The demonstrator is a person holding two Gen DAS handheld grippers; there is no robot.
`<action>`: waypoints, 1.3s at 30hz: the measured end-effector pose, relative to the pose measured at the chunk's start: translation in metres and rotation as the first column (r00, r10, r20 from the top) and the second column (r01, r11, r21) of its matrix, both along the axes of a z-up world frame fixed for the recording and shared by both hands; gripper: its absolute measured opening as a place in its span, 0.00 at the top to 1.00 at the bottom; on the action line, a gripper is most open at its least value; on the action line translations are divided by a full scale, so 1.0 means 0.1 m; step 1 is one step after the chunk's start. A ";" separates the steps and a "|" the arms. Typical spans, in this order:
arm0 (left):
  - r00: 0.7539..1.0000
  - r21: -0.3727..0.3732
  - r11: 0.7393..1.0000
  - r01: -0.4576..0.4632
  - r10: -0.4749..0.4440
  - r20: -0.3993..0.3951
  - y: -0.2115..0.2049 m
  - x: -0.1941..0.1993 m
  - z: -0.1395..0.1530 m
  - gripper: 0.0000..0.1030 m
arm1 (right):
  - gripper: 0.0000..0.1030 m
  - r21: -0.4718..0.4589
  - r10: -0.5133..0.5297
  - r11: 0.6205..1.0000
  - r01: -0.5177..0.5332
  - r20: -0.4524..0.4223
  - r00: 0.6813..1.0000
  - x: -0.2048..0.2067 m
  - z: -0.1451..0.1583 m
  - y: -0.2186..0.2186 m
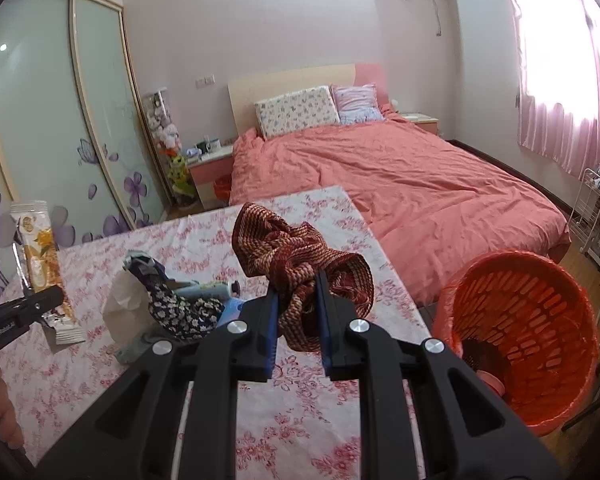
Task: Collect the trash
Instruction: 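Carry the wrapper and plaid cloth over the orange basket and open both tools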
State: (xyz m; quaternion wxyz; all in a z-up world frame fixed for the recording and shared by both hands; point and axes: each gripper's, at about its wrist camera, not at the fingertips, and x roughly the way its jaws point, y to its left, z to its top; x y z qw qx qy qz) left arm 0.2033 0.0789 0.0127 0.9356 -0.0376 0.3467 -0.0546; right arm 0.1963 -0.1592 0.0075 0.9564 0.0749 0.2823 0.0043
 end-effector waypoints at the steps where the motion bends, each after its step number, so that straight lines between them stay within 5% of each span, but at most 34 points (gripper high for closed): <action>1: 1.000 0.001 1.000 0.010 -0.010 0.007 -0.05 -0.01 0.03 0.85 | 0.83 0.004 -0.002 1.000 0.002 0.007 1.000 -0.03 0.03 -0.03; 16: 0.967 0.005 0.970 0.245 -0.245 0.067 -1.15 -0.04 0.25 0.85 | 0.83 0.052 -0.102 0.994 0.097 0.102 0.990 -0.48 0.33 -0.66; 39: 0.822 0.023 0.822 0.569 -0.569 -0.008 -2.85 0.04 -0.14 0.85 | 0.83 0.114 -0.360 0.929 0.352 0.055 0.931 -0.82 -0.07 -2.10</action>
